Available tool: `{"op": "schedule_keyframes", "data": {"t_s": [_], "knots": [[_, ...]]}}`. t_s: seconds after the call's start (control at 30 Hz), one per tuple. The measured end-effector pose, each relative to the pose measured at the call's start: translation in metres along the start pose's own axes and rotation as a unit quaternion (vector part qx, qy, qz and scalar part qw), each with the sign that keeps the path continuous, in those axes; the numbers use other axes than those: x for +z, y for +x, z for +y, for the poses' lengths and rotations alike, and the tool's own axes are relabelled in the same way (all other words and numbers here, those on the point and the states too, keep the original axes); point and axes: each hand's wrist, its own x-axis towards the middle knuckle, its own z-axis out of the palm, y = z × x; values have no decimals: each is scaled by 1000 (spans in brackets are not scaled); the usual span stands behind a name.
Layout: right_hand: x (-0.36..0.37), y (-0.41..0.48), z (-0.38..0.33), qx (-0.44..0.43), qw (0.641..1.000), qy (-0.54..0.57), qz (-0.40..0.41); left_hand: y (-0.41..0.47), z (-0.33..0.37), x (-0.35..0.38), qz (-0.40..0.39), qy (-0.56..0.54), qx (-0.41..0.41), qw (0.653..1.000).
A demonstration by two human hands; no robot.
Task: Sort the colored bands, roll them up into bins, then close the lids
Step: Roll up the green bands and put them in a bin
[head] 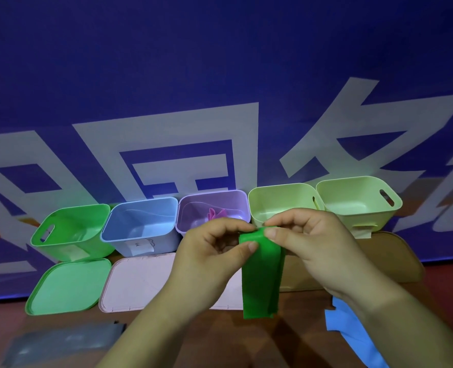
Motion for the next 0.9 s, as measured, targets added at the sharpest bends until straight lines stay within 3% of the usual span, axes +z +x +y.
{"op": "schedule_keyframes", "data": {"t_s": [0.47, 0.63, 0.9], "knots": [[11, -6, 0, 62, 995, 72, -7, -3, -1, -5, 19, 45, -30, 998], [10, -8, 0, -1, 1000, -3, -18, -4, 3, -8, 23, -6, -61, 998], [14, -13, 0, -76, 996, 6, -49, -5, 6, -11, 32, -133, -128, 982]]}}
